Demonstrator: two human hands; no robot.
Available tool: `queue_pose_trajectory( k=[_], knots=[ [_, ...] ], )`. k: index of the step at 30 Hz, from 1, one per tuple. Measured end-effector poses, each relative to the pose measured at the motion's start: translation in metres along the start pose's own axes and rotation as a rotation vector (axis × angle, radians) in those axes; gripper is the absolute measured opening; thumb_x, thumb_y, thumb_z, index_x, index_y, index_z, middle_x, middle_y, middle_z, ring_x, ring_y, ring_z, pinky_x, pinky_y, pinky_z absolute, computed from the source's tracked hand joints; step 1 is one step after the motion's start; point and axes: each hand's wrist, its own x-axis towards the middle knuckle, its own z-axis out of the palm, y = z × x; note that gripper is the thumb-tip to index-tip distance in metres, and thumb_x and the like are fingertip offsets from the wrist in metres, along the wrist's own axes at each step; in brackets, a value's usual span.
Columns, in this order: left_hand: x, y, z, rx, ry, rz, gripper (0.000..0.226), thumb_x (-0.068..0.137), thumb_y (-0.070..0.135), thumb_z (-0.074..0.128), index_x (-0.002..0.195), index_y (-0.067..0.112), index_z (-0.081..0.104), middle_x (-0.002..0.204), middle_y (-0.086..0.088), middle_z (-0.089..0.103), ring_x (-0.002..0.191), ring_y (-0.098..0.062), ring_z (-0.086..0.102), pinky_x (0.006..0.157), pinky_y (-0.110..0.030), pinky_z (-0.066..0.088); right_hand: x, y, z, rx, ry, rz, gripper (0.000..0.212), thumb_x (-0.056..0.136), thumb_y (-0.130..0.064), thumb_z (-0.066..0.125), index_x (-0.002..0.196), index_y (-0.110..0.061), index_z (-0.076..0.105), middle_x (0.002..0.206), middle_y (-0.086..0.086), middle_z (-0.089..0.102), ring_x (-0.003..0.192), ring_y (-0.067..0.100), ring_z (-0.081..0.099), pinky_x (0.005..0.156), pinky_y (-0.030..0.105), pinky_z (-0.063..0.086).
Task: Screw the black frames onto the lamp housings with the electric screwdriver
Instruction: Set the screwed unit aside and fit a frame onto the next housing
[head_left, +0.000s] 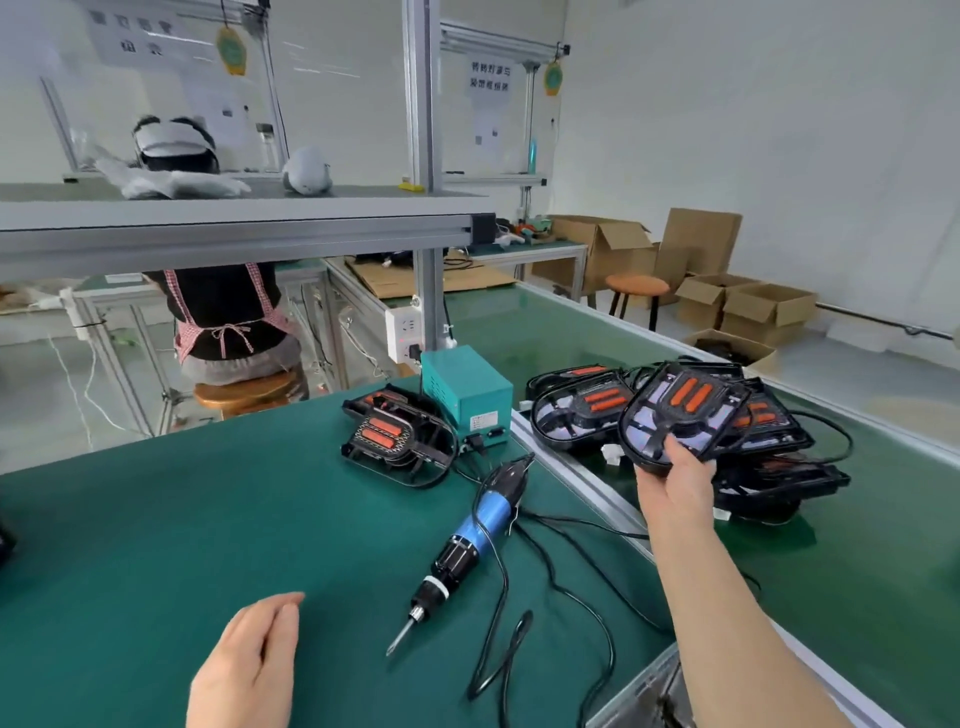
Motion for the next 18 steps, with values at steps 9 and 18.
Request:
queue_pose_trajectory(
  k=[9, 18],
  knots=[
    [0.000, 0.004, 0.001, 0.047, 0.018, 0.033, 0.024, 0.096, 0.009, 0.060, 0.093, 0.030, 0.072, 0.096, 0.013, 0.068, 0.090, 0.023, 0.050, 0.071, 0.010, 0.029, 0.027, 0.006, -0.010, -0.564, 0.209, 0.111, 0.038, 0.098, -0.013, 0.064, 0.133, -0.005, 0.052, 0.141, 0.013, 0.054, 0.124, 0.026, 0.055, 0.109, 0.044, 0.045],
    [-0.001, 0.001, 0.001, 0.030, -0.011, 0.023, 0.025, 0.097, 0.012, 0.060, 0.090, 0.033, 0.070, 0.100, 0.010, 0.068, 0.090, -0.011, 0.056, 0.078, -0.001, 0.035, 0.041, 0.002, -0.010, -0.741, 0.172, 0.050, 0.067, 0.086, -0.017, 0.081, 0.143, -0.008, 0.048, 0.109, 0.005, 0.055, 0.099, 0.022, 0.051, 0.090, 0.034, 0.048]
  ],
)
